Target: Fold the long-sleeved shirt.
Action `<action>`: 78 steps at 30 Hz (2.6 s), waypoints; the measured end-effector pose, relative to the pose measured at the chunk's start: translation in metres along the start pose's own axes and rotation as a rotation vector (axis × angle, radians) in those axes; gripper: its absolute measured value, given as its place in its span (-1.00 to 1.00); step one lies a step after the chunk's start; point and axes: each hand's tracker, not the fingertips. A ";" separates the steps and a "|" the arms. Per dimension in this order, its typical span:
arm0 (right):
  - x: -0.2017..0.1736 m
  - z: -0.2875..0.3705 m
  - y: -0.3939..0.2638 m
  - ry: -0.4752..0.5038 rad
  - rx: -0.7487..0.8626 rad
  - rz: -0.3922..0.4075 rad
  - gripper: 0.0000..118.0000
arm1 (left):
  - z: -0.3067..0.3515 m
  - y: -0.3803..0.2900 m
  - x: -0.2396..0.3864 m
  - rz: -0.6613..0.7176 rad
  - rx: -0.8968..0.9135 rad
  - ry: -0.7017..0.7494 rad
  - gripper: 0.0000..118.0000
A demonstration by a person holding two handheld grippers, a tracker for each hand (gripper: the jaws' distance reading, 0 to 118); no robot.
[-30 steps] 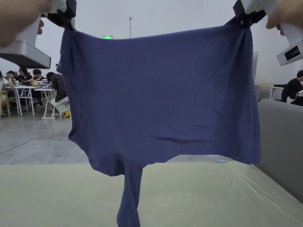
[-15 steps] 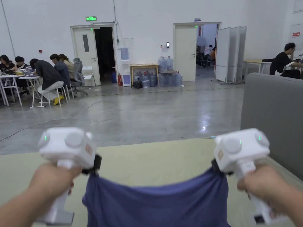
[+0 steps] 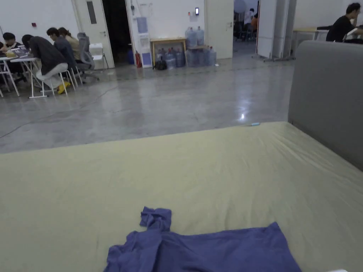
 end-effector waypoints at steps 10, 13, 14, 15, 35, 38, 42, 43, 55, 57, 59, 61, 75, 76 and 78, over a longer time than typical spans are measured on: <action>-0.019 0.041 -0.162 -0.014 -0.220 0.003 -0.89 | 0.037 -0.153 0.065 0.038 -0.122 -0.046 -0.99; -0.021 0.047 -0.188 -0.029 -0.242 0.002 -0.89 | 0.040 -0.182 0.074 0.049 -0.163 -0.077 -0.99; -0.020 0.049 -0.193 -0.025 -0.247 -0.005 -0.89 | 0.039 -0.190 0.075 0.068 -0.172 -0.095 -0.99; -0.019 0.049 -0.199 -0.020 -0.248 -0.013 -0.89 | 0.037 -0.198 0.075 0.078 -0.173 -0.094 -0.99; -0.028 0.013 -0.207 -0.073 -0.392 0.041 -0.65 | -0.024 -0.238 0.069 0.265 -0.265 -0.072 -0.25; -0.021 0.052 -0.195 -0.041 -0.308 0.022 0.93 | 0.031 -0.232 0.065 0.335 -0.094 -0.021 0.99; -0.026 0.117 -0.169 -0.023 -0.040 0.027 1.00 | 0.076 -0.215 0.057 0.452 0.125 -0.164 1.00; -0.032 0.121 -0.165 -0.006 -0.044 -0.014 1.00 | 0.076 -0.209 0.057 0.476 0.155 -0.197 1.00; -0.146 -0.001 -0.010 0.279 -0.079 -0.030 -0.96 | 0.041 -0.170 0.065 0.395 0.131 -0.080 -1.00; -0.174 -0.026 0.059 0.301 -0.027 -0.004 -0.93 | 0.051 -0.165 0.056 0.362 0.153 0.010 -1.00; -0.202 -0.066 0.137 0.311 -0.023 0.010 0.56 | 0.058 -0.166 0.045 0.350 0.154 0.091 -1.00; -0.222 -0.108 0.217 0.323 0.042 -0.037 0.98 | 0.065 -0.166 0.035 0.358 0.151 0.121 -1.00; -0.283 -0.297 0.352 0.020 -0.220 -0.138 0.71 | 0.034 -0.203 -0.001 0.491 0.007 0.094 -1.00; -0.290 -0.293 0.351 -0.019 -0.195 -0.071 0.62 | 0.032 -0.203 -0.002 0.494 0.004 0.084 -1.00; -0.298 -0.285 0.348 -0.059 -0.177 0.052 0.11 | 0.029 -0.202 0.001 0.496 0.003 0.073 -1.00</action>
